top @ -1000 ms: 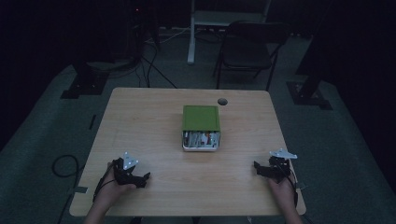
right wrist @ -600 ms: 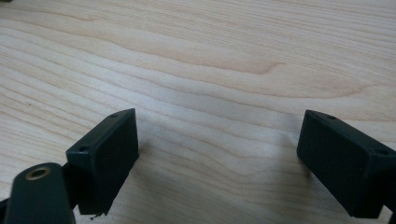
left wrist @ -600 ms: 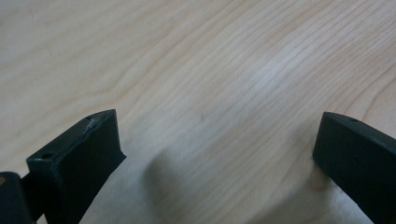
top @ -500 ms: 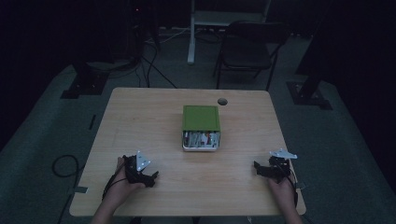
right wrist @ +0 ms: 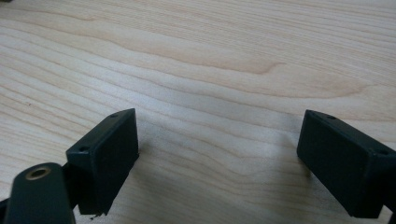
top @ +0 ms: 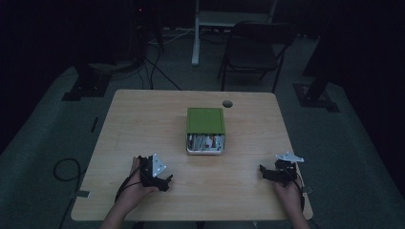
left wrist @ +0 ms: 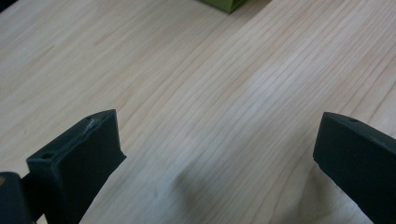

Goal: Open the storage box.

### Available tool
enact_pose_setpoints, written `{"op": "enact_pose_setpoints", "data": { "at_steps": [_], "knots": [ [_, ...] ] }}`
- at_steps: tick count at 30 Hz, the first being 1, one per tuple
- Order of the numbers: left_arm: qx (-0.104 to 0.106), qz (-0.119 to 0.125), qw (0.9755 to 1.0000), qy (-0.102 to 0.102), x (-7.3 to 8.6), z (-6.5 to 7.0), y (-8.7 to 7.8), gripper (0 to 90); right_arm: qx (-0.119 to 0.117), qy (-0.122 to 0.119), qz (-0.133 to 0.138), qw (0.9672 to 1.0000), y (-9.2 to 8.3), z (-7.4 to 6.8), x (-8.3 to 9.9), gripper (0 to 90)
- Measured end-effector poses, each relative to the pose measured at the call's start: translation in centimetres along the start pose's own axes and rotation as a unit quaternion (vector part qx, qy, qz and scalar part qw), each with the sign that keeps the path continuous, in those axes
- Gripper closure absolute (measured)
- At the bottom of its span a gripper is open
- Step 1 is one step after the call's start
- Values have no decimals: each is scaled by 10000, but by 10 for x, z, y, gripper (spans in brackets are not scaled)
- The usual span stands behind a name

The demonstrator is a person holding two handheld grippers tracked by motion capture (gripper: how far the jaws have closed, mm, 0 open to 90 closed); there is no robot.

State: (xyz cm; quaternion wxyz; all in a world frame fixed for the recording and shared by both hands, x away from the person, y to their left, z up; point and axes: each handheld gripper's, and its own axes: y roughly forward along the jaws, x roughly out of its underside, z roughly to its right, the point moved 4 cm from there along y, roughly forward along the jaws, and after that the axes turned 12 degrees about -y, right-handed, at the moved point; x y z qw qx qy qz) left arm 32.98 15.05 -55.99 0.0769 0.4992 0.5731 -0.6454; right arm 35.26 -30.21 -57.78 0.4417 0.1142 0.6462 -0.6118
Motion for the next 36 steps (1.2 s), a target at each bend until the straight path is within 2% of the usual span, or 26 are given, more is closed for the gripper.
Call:
{"op": "enact_pose_setpoints", "data": {
  "at_steps": [1, 3, 5, 10, 14, 15, 17, 20, 25, 27, 31, 34, 35, 36],
  "knots": [
    [0, 0, 10000, 0, 0, 0, 0, 13, 0, 0, 0, 10000, 0, 0, 0, 123],
    [-40, 24, 9998, 180, -3, 4, 1, 13, 0, 0, 0, 10000, 0, 0, 0, 122],
    [11, 81, 9996, 254, -7, 9, 2, 13, 0, -1, 1, 10000, 0, 0, 0, 122],
    [4, 109, 9993, 362, -9, 14, 3, 16, 1, -8, 0, 10000, 0, 0, 0, 123],
    [-43, 124, 9982, 593, -13, 22, 6, 35, 2, -11, 2, 10000, 0, 0, 0, 123],
    [-43, 124, 9982, 593, -13, 22, 6, 35, 2, -11, 2, 10000, 0, 0, 0, 123],
    [-101, 121, 9970, 761, -16, 26, 8, 35, 2, -11, 1, 10000, 0, 0, 0, 123],
    [-146, 173, 9961, 856, -18, 29, 10, 34, 1, -10, 0, 10000, 0, 0, 1, 123],
    [-121, 288, 9954, 901, -23, 34, 13, 33, 2, -12, 1, 10000, 0, 0, 1, 123],
    [-171, 306, 9945, 983, -25, 36, 14, 33, 2, -14, 1, 10000, 0, 0, 1, 122],
    [-315, 407, 9908, 1252, -30, 41, 13, 33, 3, -14, 0, 10000, 0, 0, 1, 123],
    [-277, 382, 9896, 1360, -32, 45, 15, 35, 2, -15, -1, 10000, 0, 0, 1, 123],
    [-286, 373, 9881, 1461, -33, 49, 17, 35, 2, -5, -1, 10000, 0, 0, 1, 123],
    [-286, 373, 9881, 1461, -33, 49, 17, 35, 2, -5, -1, 10000, 0, 0, 1, 123]
  ]
}}
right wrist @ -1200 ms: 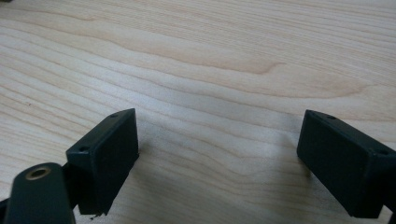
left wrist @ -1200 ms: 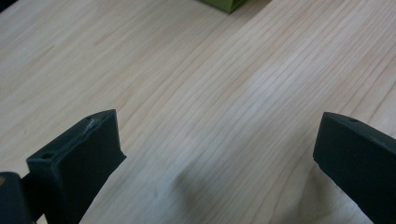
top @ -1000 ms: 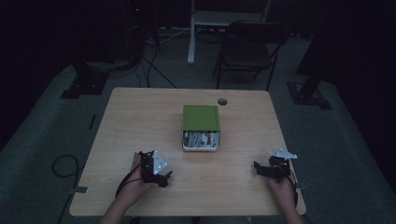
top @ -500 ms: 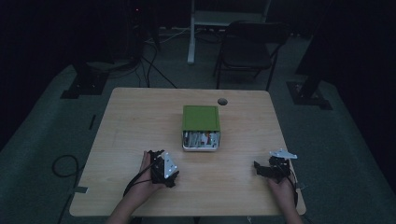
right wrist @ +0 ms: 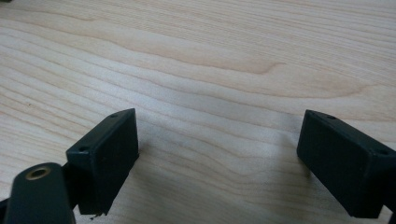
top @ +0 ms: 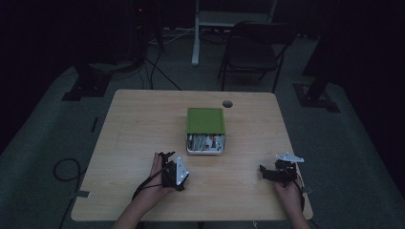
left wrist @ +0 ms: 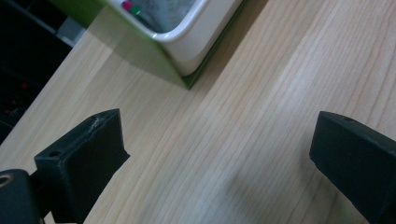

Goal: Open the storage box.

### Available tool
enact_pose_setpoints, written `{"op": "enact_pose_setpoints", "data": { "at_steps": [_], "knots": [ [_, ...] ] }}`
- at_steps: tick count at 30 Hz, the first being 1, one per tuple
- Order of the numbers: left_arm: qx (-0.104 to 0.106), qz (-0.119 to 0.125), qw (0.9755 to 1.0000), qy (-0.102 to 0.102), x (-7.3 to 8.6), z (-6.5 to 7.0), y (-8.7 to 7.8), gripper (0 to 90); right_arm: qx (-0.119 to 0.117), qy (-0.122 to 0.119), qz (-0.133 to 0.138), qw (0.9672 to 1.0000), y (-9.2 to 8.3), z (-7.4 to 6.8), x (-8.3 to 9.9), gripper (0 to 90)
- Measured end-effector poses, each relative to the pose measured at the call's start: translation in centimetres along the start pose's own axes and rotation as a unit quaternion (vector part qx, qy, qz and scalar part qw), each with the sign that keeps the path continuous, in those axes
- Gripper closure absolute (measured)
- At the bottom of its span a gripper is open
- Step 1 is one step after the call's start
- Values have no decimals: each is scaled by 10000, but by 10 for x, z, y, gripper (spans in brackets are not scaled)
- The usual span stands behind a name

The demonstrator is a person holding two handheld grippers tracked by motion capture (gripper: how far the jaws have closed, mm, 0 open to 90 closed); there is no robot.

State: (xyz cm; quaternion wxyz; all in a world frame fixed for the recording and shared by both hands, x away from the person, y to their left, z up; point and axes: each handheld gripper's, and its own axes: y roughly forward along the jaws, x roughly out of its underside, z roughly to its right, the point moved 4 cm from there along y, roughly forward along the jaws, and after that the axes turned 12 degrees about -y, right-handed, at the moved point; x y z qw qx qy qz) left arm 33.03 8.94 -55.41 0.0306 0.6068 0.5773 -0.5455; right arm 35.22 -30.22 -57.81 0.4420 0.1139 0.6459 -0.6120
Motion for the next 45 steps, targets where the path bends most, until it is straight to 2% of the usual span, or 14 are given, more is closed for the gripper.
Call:
{"op": "enact_pose_setpoints", "data": {
  "at_steps": [1, 5, 11, 16, 20, 27, 30, 32, 36, 38, 40, 43, 44, 45],
  "knots": [
    [0, 0, 10000, 0, 0, 0, 0, 35, 0, 1, 0, 10000, 0, 0, 0, 123],
    [-37, 11, 9993, 369, -6, 11, 4, 35, 1, -9, -5, 10000, 0, 0, 0, 123],
    [5, 154, 9982, 587, -15, 20, 7, 46, 1, -2, -1, 10000, 0, 0, 0, 123],
    [-80, 139, 9947, 1017, -22, 28, 9, 53, 1, -2, -2, 10000, 0, 0, 0, 123],
    [-55, 203, 9934, 1131, -28, 34, 9, 53, 1, -1, -2, 10000, 0, 0, 0, 123],
    [-143, 288, 9873, 1554, -40, 40, 9, 62, 1, -6, 1, 10000, 0, 0, 0, 123],
    [-145, 343, 9861, 1622, -45, 43, 11, 75, 1, -3, 1, 10000, 0, 0, 0, 123],
    [-233, 345, 9828, 1801, -49, 45, 12, 75, 2, -3, 1, 10000, 0, 0, 0, 123],
    [-304, 439, 9792, 1956, -57, 48, 15, 106, 2, -3, 1, 10000, 0, 0, 0, 123],
    [-312, 465, 9791, 1957, -60, 50, 18, 107, 2, -3, 1, 10000, 0, 0, 0, 123],
    [-344, 477, 9766, 2068, -63, 52, 20, 112, 1, -2, 1, 10000, 0, 0, 0, 123],
    [-335, 517, 9754, 2114, -66, 55, 22, 119, 1, -1, 1, 10000, 0, 0, 0, 123],
    [-339, 585, 9735, 2186, -71, 56, 23, 119, 1, 0, 1, 10000, 0, 0, 0, 123],
    [-301, 541, 9744, 2162, -72, 57, 24, 127, 0, -1, 1, 10000, 0, 0, 0, 123]
  ]
}}
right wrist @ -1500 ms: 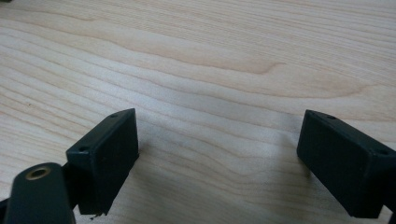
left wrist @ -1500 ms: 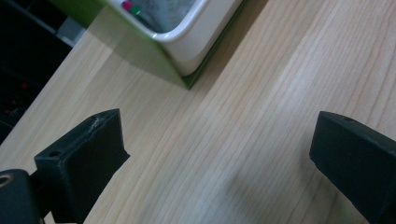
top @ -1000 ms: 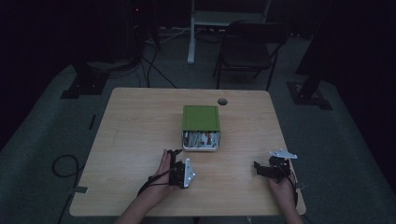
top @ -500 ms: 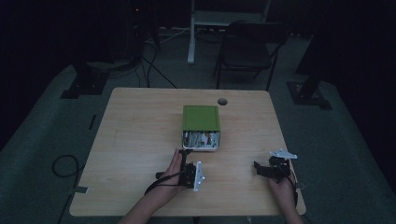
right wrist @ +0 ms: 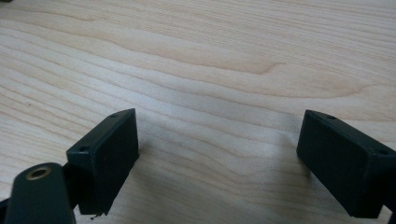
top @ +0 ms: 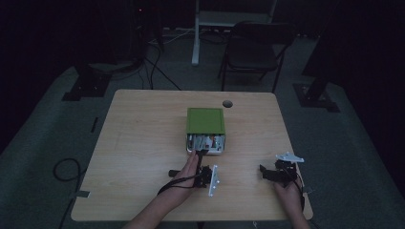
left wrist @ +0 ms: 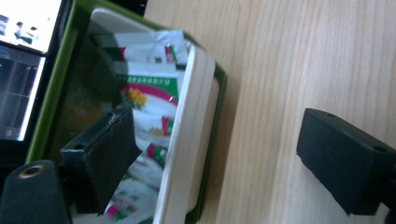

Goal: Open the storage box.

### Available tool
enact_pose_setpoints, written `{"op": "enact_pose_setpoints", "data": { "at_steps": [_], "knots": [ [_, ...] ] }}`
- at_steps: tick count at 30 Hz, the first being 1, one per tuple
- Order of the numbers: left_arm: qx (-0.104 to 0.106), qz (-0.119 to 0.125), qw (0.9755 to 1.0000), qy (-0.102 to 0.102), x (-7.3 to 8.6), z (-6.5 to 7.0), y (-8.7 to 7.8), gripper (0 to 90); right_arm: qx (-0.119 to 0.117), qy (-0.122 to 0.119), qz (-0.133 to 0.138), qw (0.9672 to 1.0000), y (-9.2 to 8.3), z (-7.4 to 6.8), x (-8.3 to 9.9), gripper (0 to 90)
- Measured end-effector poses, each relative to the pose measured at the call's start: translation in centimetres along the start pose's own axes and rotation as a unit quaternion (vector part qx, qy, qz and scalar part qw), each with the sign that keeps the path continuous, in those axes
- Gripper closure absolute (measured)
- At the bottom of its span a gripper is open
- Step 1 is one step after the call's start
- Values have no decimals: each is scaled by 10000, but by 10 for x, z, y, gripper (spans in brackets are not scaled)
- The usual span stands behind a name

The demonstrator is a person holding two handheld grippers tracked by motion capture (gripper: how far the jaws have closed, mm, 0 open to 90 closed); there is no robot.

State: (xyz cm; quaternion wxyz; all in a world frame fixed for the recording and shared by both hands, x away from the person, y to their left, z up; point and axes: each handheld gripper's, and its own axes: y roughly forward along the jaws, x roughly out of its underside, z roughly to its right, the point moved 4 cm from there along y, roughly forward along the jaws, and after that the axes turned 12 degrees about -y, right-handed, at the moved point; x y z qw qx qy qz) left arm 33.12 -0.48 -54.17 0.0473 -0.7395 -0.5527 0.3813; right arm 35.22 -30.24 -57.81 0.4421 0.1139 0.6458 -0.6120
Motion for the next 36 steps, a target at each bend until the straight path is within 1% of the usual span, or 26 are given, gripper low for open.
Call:
{"op": "enact_pose_setpoints", "data": {
  "at_steps": [1, 2, 3, 5, 7, 8, 9, 10, 11, 13, 15, 18, 20, 21, 22, 23, 24, 25, 26, 27, 28, 29, 30, 32, 34, 36],
  "knots": [
    [-43, -23, 10000, 85, -1, 0, 2, 127, 0, 1, 0, 10000, 0, 0, 0, 124],
    [-61, -44, 9999, 119, -2, 0, 3, 127, -1, 0, 1, 10000, 0, 0, 0, 123],
    [-18, -90, 9999, 73, -2, 1, 5, 132, -1, 1, 1, 10000, 0, 0, 0, 123],
    [-57, -118, 9998, 179, -3, 2, 9, 135, 0, 1, 0, 10000, 0, 0, 0, 124],
    [-52, -119, 9998, 150, -3, 2, 12, 145, 0, 0, 1, 10000, 0, 0, 0, 124],
    [-102, -107, 9997, 180, -4, 1, 13, 149, 0, 0, 0, 10000, 0, 0, 0, 124],
    [-94, -142, 9996, 203, -4, 1, 14, 155, 0, 1, 0, 10000, 0, 0, 0, 124],
    [-64, -164, 9997, 171, -4, 1, 16, 155, -1, 1, 1, 10000, 0, 0, 0, 124],
    [-80, -153, 9996, 201, -4, 1, 17, 164, 0, 1, 0, 10000, 0, 0, 0, 124],
    [-54, -152, 9997, 190, -6, 2, 18, 208, 0, 0, 0, 10000, 0, 0, 0, 123],
    [-114, -109, 9994, 292, -7, 3, 21, 221, 0, 1, 0, 10000, 0, 0, 0, 124],
    [-149, -159, 9990, 380, -6, 3, 25, 225, -1, 2, 1, 10000, 0, 0, 0, 124],
    [-130, -258, 9987, 423, -5, 4, 28, 225, 0, 1, 0, 10000, 0, 0, 0, 124],
    [-141, -258, 9985, 471, -5, 4, 29, 225, -1, 0, 1, 10000, 0, 0, 0, 124],
    [-141, -258, 9985, 471, -5, 4, 29, 235, -1, 0, 1, 10000, 0, 0, 0, 124],
    [-124, -297, 9982, 510, -4, 4, 31, 235, -1, 1, 1, 10000, 0, 0, 0, 124],
    [-130, -270, 9981, 534, -4, 4, 32, 265, -1, 1, 1, 10000, 0, 0, 0, 124],
    [-145, -244, 9978, 595, -4, 4, 33, 265, -1, 1, 1, 10000, 0, 0, 0, 124],
    [-178, -224, 9975, 638, -4, 4, 34, 313, -1, 1, -1, 10000, 0, 0, 0, 124],
    [-178, -224, 9975, 638, -4, 4, 34, 320, -1, 1, -1, 10000, 0, 0, 0, 124],
    [-250, -227, 9970, 691, -4, 3, 35, 358, 0, 3, -1, 10000, 0, 0, 0, 124],
    [-298, -265, 9965, 728, -4, 2, 35, 358, 0, 3, -1, 10000, 0, 0, 0, 124],
    [-318, -277, 9968, 679, -4, 2, 37, 375, 0, 3, -1, 10000, 0, 0, 0, 124],
    [-400, -318, 9962, 705, -4, 1, 37, 413, 0, 4, -2, 10000, 0, 0, 0, 124],
    [-413, -367, 9960, 703, -4, 0, 38, 430, 0, 5, -2, 10000, 0, 0, 0, 124],
    [-430, -422, 9956, 714, -4, 0, 39, 468, -1, 4, -2, 10000, 0, 0, 0, 124]
  ]
}}
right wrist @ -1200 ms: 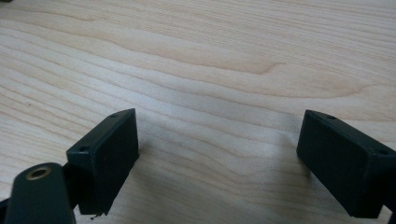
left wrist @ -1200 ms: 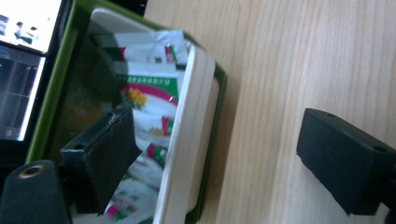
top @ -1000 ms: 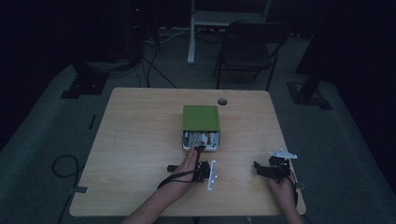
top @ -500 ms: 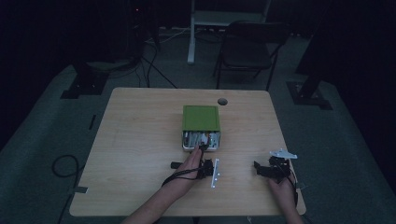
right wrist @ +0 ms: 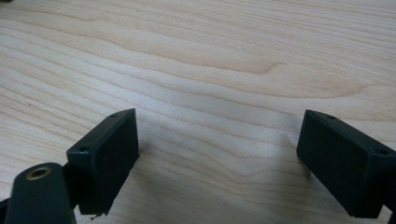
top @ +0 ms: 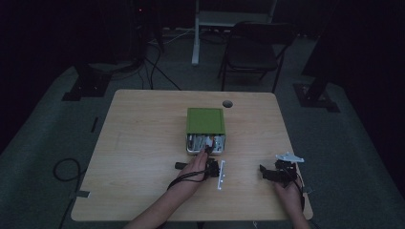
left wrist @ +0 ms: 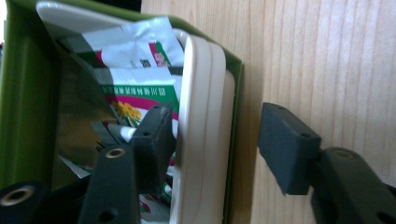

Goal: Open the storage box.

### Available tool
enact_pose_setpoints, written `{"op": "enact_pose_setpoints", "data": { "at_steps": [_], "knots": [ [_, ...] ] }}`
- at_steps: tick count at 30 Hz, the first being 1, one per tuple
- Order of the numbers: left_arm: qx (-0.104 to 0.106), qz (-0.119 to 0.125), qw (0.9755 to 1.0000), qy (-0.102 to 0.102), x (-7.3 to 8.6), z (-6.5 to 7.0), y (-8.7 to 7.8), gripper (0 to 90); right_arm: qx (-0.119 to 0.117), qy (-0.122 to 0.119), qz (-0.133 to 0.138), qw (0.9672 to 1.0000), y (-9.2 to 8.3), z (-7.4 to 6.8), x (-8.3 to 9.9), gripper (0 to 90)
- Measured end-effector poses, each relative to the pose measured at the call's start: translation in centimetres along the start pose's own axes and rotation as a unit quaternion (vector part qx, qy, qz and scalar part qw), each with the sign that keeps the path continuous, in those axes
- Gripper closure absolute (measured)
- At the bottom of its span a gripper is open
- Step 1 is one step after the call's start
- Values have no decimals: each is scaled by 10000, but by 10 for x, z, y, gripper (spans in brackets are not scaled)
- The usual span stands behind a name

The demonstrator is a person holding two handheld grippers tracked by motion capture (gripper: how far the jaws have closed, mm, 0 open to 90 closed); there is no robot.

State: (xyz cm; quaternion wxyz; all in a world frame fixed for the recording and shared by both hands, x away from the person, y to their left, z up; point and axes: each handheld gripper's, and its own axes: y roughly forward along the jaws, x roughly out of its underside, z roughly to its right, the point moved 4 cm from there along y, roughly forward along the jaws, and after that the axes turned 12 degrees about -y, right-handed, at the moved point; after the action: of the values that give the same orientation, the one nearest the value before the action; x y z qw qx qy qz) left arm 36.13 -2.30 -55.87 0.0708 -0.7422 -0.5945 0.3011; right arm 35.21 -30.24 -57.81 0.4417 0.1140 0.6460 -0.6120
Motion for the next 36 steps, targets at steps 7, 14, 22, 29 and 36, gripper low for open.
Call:
{"op": "enact_pose_setpoints", "data": {
  "at_steps": [7, 14, 22, 29, 36],
  "knots": [
    [-141, -157, 9997, -140, 1, -5, 2, 569, 1, -1, -1, 10000, 0, 0, 0, 124],
    [-276, -208, 9994, 72, -4, -5, 4, 710, 0, -2, 0, 10000, 0, 0, 0, 124],
    [-194, -339, 9988, 302, -6, -6, 4, 729, 0, 0, 3, 10000, 0, 0, 0, 124],
    [-22, -497, 9984, 274, -10, -5, -2, 733, 0, -3, 3, 10000, 0, 0, 0, 124],
    [23, -564, 9980, 277, -11, -2, -9, 734, 0, -2, 3, 10000, 0, 0, 0, 124]
  ]
}}
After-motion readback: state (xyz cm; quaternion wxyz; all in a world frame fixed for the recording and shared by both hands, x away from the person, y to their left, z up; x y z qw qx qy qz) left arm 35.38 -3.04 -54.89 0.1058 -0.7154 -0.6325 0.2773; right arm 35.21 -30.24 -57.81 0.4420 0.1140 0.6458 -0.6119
